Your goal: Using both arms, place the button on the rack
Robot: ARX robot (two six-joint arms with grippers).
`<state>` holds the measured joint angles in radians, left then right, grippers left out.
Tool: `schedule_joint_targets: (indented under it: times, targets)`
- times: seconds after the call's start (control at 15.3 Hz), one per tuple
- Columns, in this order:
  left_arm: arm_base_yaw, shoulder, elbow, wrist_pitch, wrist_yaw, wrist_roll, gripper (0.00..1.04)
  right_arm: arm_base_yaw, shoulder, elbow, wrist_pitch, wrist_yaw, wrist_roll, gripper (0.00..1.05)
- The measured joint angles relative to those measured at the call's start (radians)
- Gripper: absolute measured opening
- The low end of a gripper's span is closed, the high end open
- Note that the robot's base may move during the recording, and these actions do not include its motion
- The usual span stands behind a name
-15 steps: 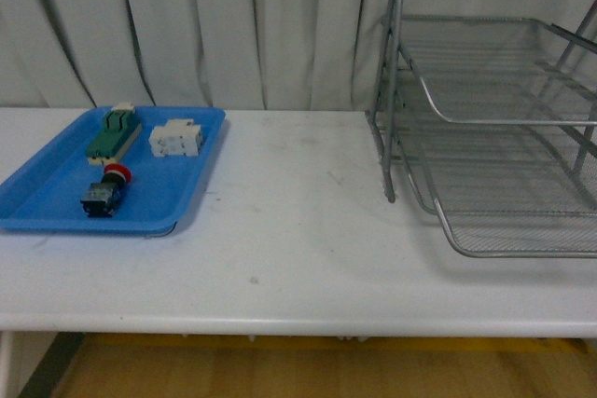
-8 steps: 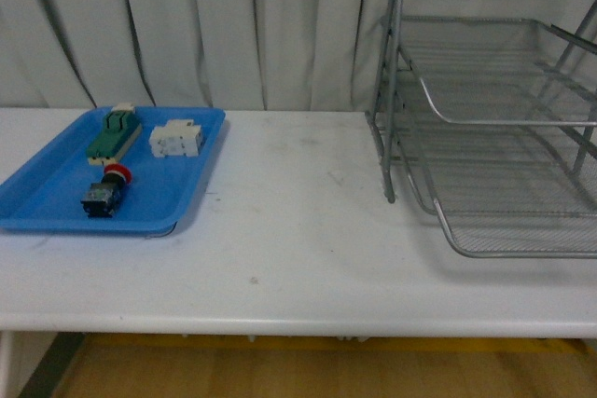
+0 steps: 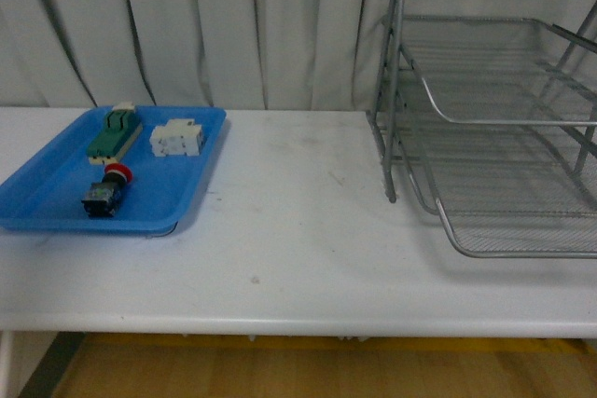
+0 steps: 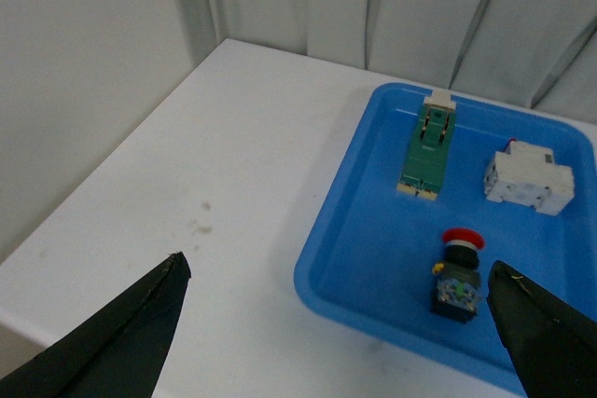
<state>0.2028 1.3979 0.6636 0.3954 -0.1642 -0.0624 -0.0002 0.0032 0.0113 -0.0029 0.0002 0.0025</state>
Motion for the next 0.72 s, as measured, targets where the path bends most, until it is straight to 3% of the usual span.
schedule_joint_targets:
  times: [0.33, 0.52, 0.72]
  targets:
    - [-0.041, 0.561, 0.417, -0.113, 0.012, 0.161, 0.98, 0.000, 0.000, 0.000, 0.000, 0.000, 0.000, 0.98]
    - [-0.042, 0.697, 0.568, -0.166, 0.020, 0.203, 0.98, 0.000, 0.000, 0.000, 0.000, 0.000, 0.000, 0.98]
    - [-0.045, 0.777, 0.634, -0.232, 0.124, 0.181, 0.98, 0.000, 0.000, 0.000, 0.000, 0.000, 0.000, 0.98]
